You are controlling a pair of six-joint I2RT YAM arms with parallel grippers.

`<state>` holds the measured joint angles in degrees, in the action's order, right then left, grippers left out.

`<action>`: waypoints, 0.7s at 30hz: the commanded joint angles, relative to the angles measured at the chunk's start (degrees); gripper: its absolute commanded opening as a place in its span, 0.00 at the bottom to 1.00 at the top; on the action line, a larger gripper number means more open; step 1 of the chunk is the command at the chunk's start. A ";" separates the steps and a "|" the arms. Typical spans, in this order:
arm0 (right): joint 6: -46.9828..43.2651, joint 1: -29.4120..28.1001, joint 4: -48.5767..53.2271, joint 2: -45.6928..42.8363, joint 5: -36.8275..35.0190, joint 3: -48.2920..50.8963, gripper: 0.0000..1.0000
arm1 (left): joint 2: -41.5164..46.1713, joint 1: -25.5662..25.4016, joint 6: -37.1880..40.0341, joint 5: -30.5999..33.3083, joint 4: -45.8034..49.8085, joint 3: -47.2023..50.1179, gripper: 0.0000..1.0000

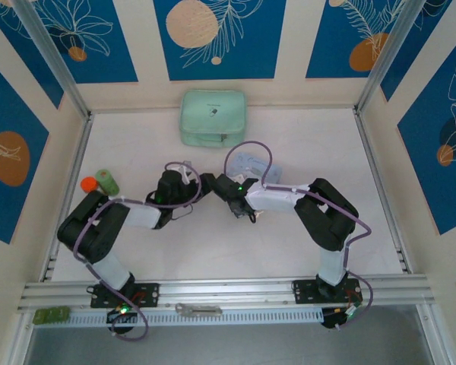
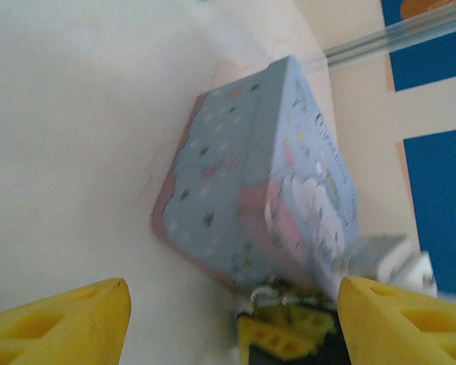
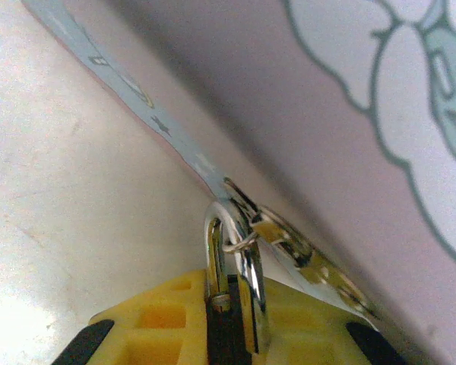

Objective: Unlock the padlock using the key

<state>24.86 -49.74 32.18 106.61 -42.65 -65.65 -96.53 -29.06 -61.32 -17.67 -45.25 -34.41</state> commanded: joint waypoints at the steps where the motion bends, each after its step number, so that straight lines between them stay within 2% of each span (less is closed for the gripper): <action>1: -9.80 0.51 -3.00 -2.04 -0.70 1.11 0.00 | -4.00 1.64 1.81 -4.10 -3.19 -6.84 0.72; 8: -16.95 2.89 -7.96 -4.41 6.23 3.25 0.00 | -9.60 1.64 3.31 -4.84 0.52 -14.91 0.71; 17: -23.20 8.96 -17.96 -11.74 22.05 9.94 0.00 | -9.63 1.64 4.84 -2.87 3.32 -14.00 0.70; 21: -23.25 10.18 -19.43 -11.99 24.79 10.18 0.00 | -10.39 1.64 4.11 -3.29 1.43 -13.49 0.67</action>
<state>3.55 -39.83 17.28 96.18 -22.61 -55.40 -105.65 -27.75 -57.98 -20.78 -42.44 -48.45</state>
